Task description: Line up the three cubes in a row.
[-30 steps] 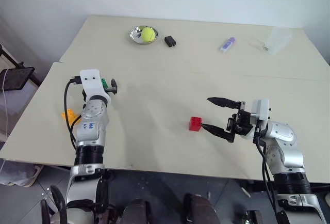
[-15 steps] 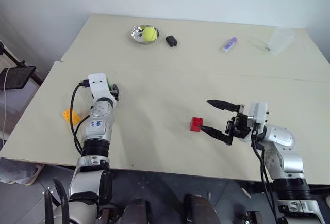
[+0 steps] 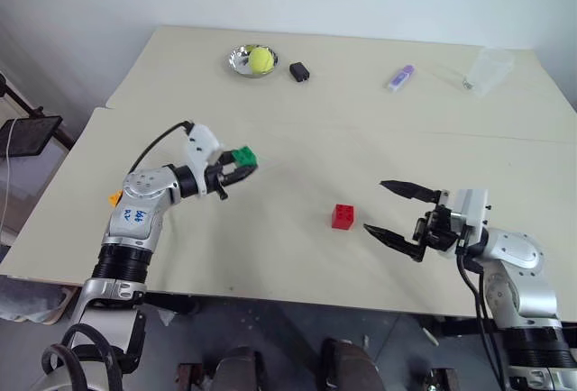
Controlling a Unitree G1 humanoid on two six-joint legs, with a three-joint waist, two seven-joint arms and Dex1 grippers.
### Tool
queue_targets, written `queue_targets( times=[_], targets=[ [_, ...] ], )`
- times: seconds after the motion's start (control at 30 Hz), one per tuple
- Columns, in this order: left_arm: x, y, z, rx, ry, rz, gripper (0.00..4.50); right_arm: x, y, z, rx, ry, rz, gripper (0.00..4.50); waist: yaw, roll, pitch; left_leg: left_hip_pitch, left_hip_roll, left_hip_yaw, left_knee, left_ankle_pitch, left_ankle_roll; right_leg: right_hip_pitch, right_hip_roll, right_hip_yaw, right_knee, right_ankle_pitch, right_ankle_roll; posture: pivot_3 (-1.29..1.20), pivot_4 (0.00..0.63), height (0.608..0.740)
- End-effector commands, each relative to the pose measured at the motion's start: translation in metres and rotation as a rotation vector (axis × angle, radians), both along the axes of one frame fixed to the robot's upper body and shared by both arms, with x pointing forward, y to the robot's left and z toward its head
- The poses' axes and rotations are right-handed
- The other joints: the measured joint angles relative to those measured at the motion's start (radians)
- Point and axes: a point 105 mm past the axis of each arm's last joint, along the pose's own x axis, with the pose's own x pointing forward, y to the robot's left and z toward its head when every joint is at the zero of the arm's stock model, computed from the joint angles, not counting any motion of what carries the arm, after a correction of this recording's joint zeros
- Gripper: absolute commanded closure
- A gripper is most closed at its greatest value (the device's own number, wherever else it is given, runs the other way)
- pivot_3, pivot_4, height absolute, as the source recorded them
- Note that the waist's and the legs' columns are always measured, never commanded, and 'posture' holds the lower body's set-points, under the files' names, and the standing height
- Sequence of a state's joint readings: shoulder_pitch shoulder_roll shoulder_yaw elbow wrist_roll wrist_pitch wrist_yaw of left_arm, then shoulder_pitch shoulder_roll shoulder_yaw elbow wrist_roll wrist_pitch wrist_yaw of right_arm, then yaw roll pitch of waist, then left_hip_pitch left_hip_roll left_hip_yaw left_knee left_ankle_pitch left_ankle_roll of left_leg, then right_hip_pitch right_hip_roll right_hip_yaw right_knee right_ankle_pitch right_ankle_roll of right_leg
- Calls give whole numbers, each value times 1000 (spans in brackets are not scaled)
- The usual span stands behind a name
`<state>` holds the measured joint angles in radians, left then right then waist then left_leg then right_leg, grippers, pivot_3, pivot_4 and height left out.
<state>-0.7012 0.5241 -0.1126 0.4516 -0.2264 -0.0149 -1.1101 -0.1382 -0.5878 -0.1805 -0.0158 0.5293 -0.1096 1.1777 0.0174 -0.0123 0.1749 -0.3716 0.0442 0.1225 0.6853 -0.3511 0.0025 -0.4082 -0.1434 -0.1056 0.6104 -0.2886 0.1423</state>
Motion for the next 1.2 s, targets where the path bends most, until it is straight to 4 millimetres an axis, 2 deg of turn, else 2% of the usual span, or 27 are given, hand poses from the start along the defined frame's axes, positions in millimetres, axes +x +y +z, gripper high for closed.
queue_targets(
  times=[0.03,0.17,0.3,0.63,0.73,0.8,0.87,0.93,1.03,1.13,1.2],
  targets=[
    [0,-9,-12,122,-50,-144,2747,-8,-9,9,-23,-43,-12,0,2,0,0,0,0,0,0,0,0,0,0,0,0,0,0,0,150,740],
    [8,-32,-16,118,-72,-202,2747,-10,-8,9,-14,-39,-22,0,5,0,0,-1,0,0,2,0,1,0,0,0,0,0,0,0,150,740],
    [4,-48,-24,117,-48,-278,2747,-12,-5,7,-2,-34,-24,0,4,0,0,-2,0,0,4,-1,2,0,0,0,1,0,0,0,150,740],
    [5,-62,-28,107,19,-314,2747,-13,-2,2,9,-14,-22,0,4,0,0,-3,0,-1,9,-1,3,1,0,0,2,0,0,0,150,740],
    [4,-60,-29,115,35,-324,1997,-12,-1,0,11,-7,-13,0,4,0,0,-4,1,-2,10,-2,3,0,0,0,2,1,0,0,150,740],
    [5,-58,-19,64,6,-307,1408,-10,2,-1,13,-2,1,0,4,0,0,-4,1,-2,11,-2,3,0,0,0,3,1,-1,0,150,740],
    [8,-51,-5,12,-60,-275,873,-9,5,-1,19,0,19,0,2,0,0,-4,1,-2,11,-2,3,0,0,0,3,1,-1,0,150,740],
    [1,-32,11,-51,-112,-242,243,-8,10,-1,23,1,47,0,-3,0,0,-5,1,-2,11,-2,3,0,0,0,4,1,-1,0,150,740],
    [-18,-1,29,-133,-170,-152,243,-6,16,0,26,4,90,0,-26,1,1,-4,2,-4,11,-2,3,-1,0,0,8,1,-1,0,150,740],
    [-32,16,38,-182,-192,-56,243,-6,19,0,26,6,119,0,-27,2,1,-3,3,-4,12,-2,2,-1,0,0,10,1,-1,0,150,740],
    [-51,59,54,-309,-283,229,113,-2,30,4,26,-5,175,0,-26,2,1,-3,3,-4,14,-2,2,0,0,0,10,1,-1,0,150,740]
  ],
)
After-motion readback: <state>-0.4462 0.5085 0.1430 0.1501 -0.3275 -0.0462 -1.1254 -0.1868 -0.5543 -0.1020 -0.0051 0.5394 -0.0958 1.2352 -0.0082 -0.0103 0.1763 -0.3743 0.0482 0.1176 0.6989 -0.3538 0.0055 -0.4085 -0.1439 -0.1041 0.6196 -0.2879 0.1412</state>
